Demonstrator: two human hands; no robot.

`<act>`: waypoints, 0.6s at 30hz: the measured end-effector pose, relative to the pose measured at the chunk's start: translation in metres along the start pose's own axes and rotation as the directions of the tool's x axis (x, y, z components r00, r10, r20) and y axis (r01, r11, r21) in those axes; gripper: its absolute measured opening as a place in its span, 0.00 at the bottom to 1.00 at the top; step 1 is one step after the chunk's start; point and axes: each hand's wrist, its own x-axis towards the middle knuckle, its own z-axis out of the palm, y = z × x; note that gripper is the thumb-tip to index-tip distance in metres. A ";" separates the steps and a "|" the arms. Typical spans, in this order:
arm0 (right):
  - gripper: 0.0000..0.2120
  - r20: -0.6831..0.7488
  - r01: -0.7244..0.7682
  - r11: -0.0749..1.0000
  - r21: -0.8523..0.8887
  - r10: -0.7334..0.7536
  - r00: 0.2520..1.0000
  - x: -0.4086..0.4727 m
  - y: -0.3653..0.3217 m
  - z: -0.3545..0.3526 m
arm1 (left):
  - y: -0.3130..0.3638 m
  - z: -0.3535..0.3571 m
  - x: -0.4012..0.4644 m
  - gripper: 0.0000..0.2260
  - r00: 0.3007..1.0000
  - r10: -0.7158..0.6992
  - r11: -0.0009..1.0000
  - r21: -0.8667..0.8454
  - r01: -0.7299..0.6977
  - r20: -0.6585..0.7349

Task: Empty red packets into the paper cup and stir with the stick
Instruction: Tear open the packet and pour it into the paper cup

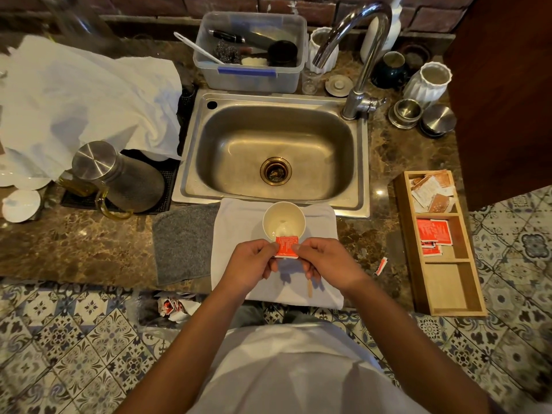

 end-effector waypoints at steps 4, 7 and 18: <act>0.16 -0.003 0.007 1.000 0.007 -0.007 1.000 0.000 0.000 -0.001 | 0.001 0.001 -0.001 0.17 1.000 -0.002 1.000 0.000 0.002 -0.001; 0.16 0.000 0.011 1.000 0.010 -0.011 1.000 -0.001 0.000 -0.001 | 0.002 0.002 -0.001 0.16 1.000 -0.006 1.000 -0.002 0.006 0.000; 0.15 0.000 -0.002 1.000 0.021 0.002 1.000 0.000 -0.002 -0.001 | 0.001 0.002 -0.001 0.17 0.999 -0.027 0.999 -0.046 0.027 -0.019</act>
